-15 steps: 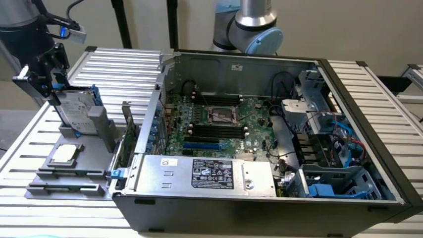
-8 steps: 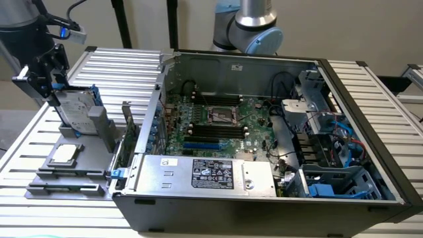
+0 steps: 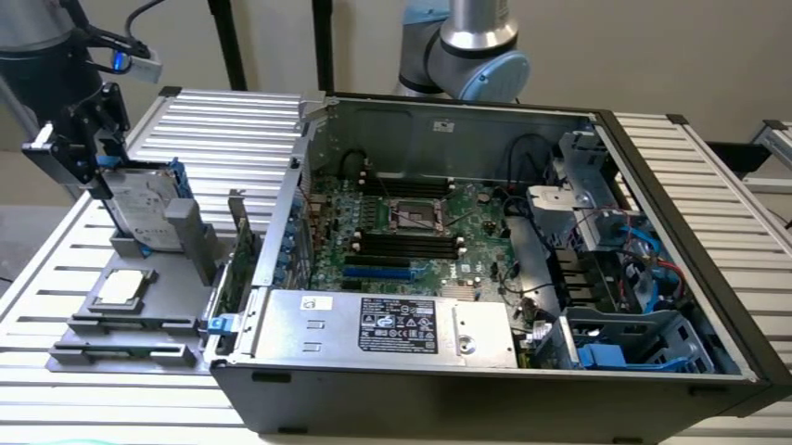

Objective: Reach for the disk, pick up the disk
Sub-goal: 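Pick up the disk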

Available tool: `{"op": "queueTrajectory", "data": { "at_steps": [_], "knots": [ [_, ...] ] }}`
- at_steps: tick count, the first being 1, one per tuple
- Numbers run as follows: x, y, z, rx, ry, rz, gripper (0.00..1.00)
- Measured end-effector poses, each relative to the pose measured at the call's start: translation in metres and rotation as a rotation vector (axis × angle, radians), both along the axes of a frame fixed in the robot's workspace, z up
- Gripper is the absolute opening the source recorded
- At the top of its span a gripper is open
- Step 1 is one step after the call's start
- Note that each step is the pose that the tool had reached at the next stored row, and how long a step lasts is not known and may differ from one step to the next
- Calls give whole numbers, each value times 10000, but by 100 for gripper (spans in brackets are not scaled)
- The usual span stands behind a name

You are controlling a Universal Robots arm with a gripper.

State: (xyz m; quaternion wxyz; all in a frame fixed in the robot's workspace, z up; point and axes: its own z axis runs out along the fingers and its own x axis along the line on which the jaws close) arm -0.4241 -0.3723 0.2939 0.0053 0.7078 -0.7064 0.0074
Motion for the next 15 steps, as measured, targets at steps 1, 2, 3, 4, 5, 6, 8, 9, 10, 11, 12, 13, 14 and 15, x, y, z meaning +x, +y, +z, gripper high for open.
{"op": "queueTrajectory", "data": {
  "at_steps": [1,2,3,4,5,6,8,9,10,11,12,13,14,15],
  "knots": [
    [0,0,0,0,0,0,60],
    [0,0,0,0,0,0,60],
    [0,0,0,0,0,-1,60],
    [0,0,0,0,0,-1,60],
    [4,1,0,0,-1,-1,60],
    [7,1,0,0,-1,-1,60],
    [15,1,-1,0,-1,-1,60],
    [15,1,-1,0,0,-2,60],
    [16,0,-1,0,0,-2,60],
    [16,0,-1,0,0,-1,60],
    [16,0,-2,0,0,-1,60],
    [17,0,-2,0,1,-1,58],
    [17,0,-3,-1,1,0,58],
    [17,0,-5,-2,2,0,51]
  ]
}}
